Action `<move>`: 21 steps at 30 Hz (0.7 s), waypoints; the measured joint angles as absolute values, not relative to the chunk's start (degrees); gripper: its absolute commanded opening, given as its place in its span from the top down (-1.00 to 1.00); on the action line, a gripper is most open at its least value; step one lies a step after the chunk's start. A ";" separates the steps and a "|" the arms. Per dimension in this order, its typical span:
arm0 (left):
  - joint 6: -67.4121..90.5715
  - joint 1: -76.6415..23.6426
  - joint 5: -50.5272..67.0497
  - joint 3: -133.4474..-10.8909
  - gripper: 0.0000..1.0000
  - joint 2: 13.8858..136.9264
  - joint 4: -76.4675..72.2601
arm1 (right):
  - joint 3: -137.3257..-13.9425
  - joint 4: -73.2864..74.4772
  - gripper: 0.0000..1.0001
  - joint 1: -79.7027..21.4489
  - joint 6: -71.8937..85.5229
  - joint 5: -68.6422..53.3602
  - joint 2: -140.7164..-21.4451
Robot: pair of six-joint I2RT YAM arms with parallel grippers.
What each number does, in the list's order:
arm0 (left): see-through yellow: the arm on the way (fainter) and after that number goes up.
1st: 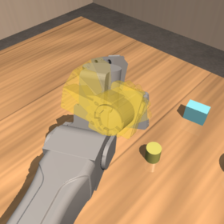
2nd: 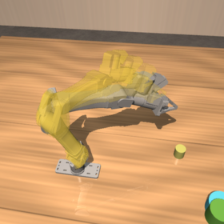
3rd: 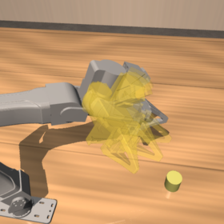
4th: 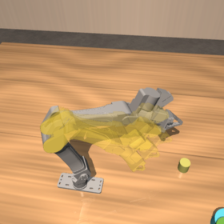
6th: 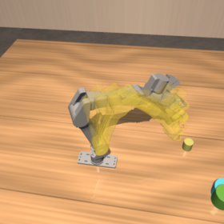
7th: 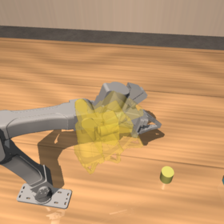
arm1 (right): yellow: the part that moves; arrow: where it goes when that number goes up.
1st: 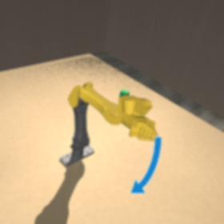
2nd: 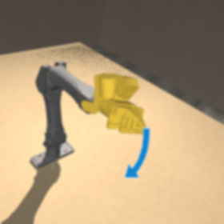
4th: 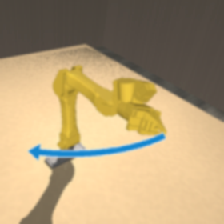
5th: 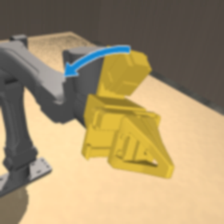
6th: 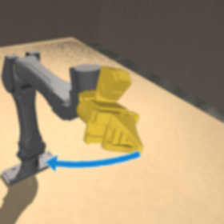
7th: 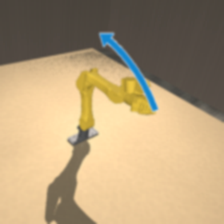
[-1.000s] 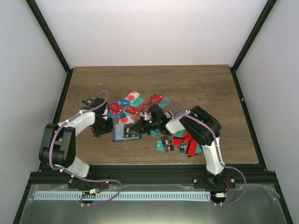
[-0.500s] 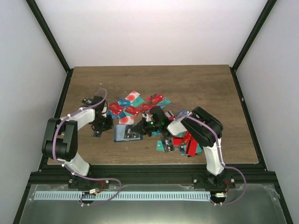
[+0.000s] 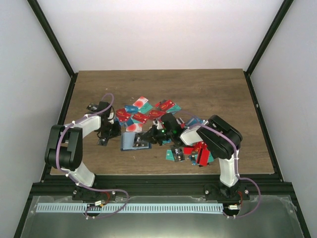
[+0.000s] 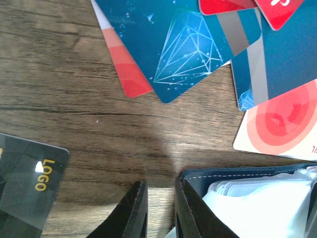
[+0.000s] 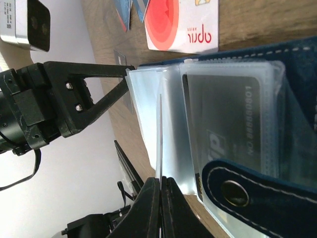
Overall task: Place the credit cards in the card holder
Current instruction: Insert the credit card into the card holder.
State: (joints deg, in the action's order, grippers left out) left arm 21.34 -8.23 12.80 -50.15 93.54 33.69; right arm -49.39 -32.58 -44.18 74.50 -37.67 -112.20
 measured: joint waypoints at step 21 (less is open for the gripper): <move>20.58 -8.23 15.62 -49.80 0.64 93.69 32.45 | -48.95 -35.59 0.99 -44.64 77.91 -38.41 -113.62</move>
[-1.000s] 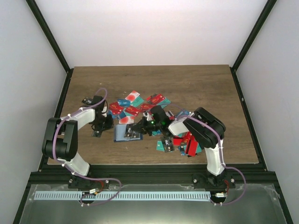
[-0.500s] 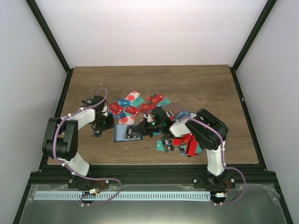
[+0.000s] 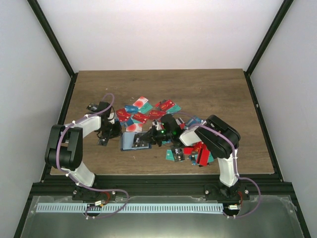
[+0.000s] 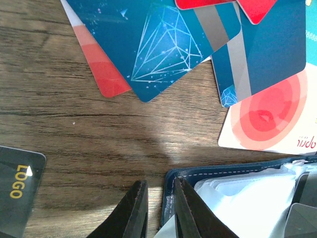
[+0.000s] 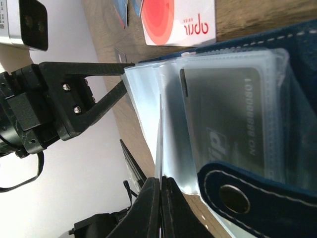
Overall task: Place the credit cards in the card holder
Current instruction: Insert the credit card into the card holder.
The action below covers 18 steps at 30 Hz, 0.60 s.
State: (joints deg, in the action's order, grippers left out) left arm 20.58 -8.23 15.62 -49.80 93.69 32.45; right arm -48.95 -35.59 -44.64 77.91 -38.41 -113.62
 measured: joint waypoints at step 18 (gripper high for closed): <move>20.18 -8.23 17.26 -49.43 0.64 93.71 32.01 | -48.21 -35.99 0.99 -45.23 77.71 -37.54 -113.69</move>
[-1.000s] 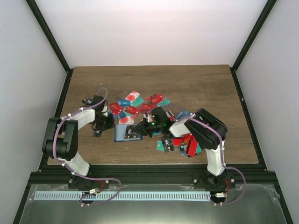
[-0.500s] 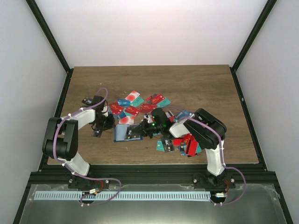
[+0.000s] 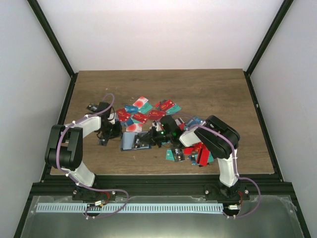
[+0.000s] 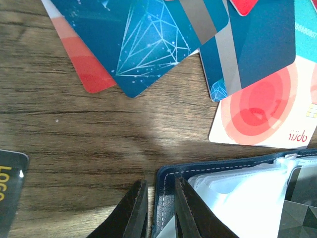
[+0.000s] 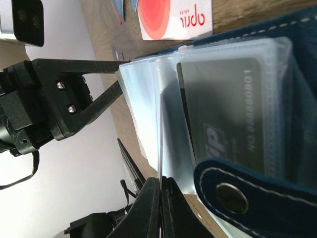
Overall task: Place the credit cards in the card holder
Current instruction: Insert the credit card into the card holder.
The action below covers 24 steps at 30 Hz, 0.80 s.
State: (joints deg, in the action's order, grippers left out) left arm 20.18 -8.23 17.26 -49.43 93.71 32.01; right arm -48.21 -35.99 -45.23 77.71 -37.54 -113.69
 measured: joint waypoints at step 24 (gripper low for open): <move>17.69 -7.86 20.23 -49.80 0.64 94.76 32.01 | -55.22 -40.47 0.99 -45.30 74.17 -43.59 -122.48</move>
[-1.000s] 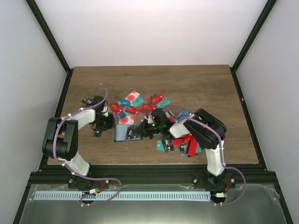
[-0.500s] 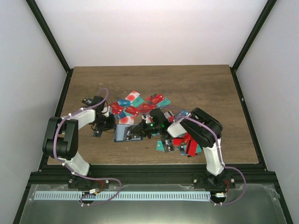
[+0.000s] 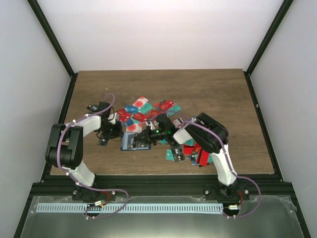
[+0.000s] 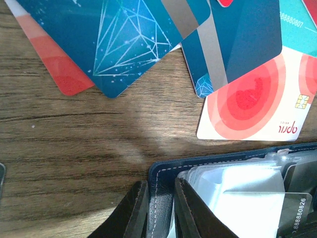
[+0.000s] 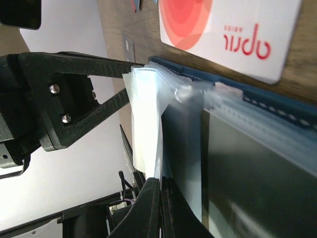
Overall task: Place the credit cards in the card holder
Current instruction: Insert the credit card into the card holder.
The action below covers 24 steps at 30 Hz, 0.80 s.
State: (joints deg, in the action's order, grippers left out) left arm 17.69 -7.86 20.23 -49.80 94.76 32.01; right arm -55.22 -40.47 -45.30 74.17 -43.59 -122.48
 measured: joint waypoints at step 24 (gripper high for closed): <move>20.51 -7.25 21.12 -47.86 0.64 93.80 29.45 | -58.13 -51.44 0.89 -45.21 77.38 -46.26 -127.92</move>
